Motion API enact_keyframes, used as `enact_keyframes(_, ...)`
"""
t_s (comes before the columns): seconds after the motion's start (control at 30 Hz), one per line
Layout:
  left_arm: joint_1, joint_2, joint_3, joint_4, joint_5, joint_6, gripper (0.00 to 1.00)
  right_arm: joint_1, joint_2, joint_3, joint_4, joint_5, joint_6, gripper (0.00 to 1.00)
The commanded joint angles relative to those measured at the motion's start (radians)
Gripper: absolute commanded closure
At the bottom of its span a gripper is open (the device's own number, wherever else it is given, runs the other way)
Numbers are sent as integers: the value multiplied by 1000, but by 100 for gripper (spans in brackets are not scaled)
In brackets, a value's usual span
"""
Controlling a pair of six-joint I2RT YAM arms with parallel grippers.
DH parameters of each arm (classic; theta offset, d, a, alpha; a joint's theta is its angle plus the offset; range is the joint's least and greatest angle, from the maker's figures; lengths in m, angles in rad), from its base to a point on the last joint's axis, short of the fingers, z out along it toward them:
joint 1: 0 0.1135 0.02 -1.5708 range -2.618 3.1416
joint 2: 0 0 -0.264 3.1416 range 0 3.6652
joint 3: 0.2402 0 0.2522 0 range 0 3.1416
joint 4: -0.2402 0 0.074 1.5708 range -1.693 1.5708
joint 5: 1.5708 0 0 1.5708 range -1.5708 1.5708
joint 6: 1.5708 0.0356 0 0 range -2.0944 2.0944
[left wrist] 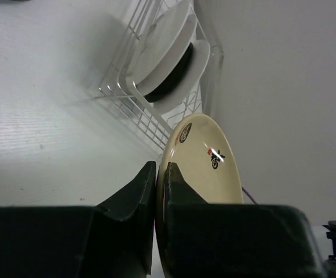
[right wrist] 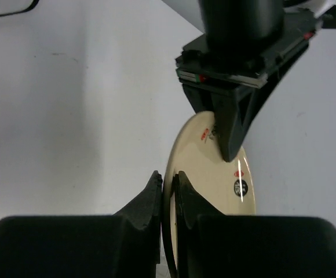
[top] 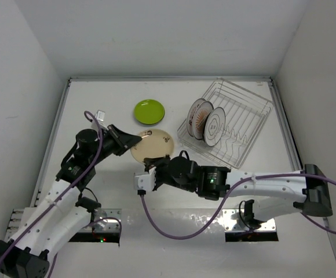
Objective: Unload the plates from the dish rack
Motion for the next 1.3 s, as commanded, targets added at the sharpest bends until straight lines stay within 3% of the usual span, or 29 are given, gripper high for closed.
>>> enact_keyframes(0.0,-2,5,10,87,10,14,100,9,25,2,193,56,-1,97)
enact_keyframes(0.03,-2,4,13,83,-11,20,100,9,26,-1,195,83,11,86)
enact_keyframes(0.07,-2,1,16,81,-37,25,100,10,25,-6,196,100,40,66)
enact_keyframes(0.1,-2,-1,17,83,-112,34,100,9,14,-28,202,121,60,5)
enact_keyframes(0.13,-2,1,20,83,-160,48,100,9,4,-45,228,170,78,1)
enact_keyframes(0.27,0,114,54,130,-429,106,100,9,-99,-159,340,353,254,1)
enact_keyframes(0.37,9,330,120,205,-505,153,100,-5,-185,-177,374,604,408,1)
enact_keyframes(0.4,12,390,163,255,-520,155,100,-13,-202,-170,309,655,446,1)
enact_keyframes(0.53,78,768,322,383,-429,166,100,-36,-280,-141,118,887,638,1)
enact_keyframes(0.7,113,1017,519,366,-433,172,100,-51,-372,-214,-28,916,744,1)
enact_keyframes(0.83,149,1120,577,388,-406,160,100,-61,-457,-304,-48,929,795,1)
enact_keyframes(1.03,155,1234,677,354,-398,163,83,-103,-500,-316,-120,892,839,1)
enact_keyframes(1.1,153,1254,706,321,-396,161,70,-142,-491,-296,-187,844,899,1)
enact_keyframes(1.23,153,1239,718,248,-421,146,26,-331,-438,-242,-305,650,1097,1)
enact_keyframes(1.27,153,1230,721,230,-428,144,23,-359,-422,-233,-324,611,1117,1)
